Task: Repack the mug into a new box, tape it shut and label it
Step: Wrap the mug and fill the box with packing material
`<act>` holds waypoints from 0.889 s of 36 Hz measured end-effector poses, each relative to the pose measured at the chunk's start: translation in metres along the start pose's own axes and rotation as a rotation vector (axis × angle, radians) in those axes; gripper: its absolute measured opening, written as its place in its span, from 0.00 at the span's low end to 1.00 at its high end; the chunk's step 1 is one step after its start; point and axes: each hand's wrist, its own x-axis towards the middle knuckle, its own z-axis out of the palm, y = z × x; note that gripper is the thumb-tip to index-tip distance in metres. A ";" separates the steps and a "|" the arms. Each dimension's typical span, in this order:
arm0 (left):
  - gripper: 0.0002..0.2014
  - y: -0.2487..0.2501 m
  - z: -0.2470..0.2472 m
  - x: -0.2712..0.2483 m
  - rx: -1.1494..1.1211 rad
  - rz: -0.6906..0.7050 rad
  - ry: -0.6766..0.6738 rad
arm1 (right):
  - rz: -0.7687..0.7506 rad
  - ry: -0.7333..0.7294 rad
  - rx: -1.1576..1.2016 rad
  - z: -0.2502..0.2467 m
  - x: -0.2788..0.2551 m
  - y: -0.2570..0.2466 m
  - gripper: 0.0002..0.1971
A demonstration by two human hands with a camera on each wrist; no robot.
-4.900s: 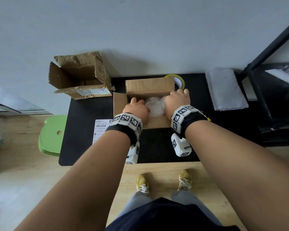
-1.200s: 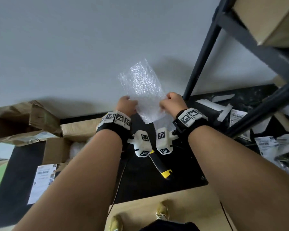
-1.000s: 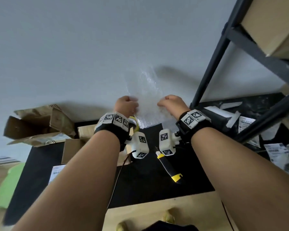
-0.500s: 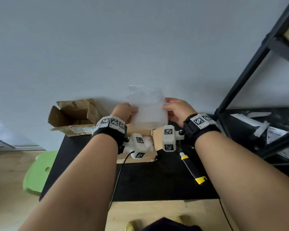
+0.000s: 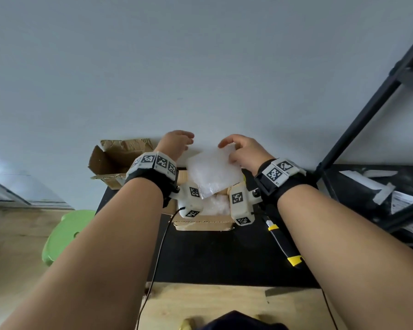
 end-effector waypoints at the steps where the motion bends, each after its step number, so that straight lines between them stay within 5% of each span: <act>1: 0.17 0.003 0.000 -0.002 0.024 0.003 -0.041 | -0.008 -0.016 0.007 0.001 -0.001 -0.001 0.26; 5: 0.22 0.003 0.003 -0.015 0.266 -0.032 -0.263 | 0.021 -0.020 0.082 0.004 -0.003 -0.004 0.30; 11: 0.34 -0.025 0.007 -0.009 0.114 -0.084 -0.216 | 0.073 0.105 0.180 0.003 -0.002 0.003 0.23; 15: 0.16 -0.023 0.007 -0.023 -0.123 -0.116 -0.166 | 0.156 0.044 0.342 0.007 -0.007 0.012 0.41; 18: 0.19 -0.025 0.010 -0.031 -0.258 -0.139 -0.122 | 0.240 -0.040 0.448 0.012 -0.014 0.015 0.49; 25: 0.12 -0.037 0.015 -0.039 -0.358 -0.220 -0.113 | 0.173 -0.014 0.508 0.018 -0.022 0.012 0.16; 32: 0.15 -0.047 0.010 -0.042 -0.413 -0.309 -0.125 | 0.190 -0.046 0.528 0.029 -0.015 0.013 0.16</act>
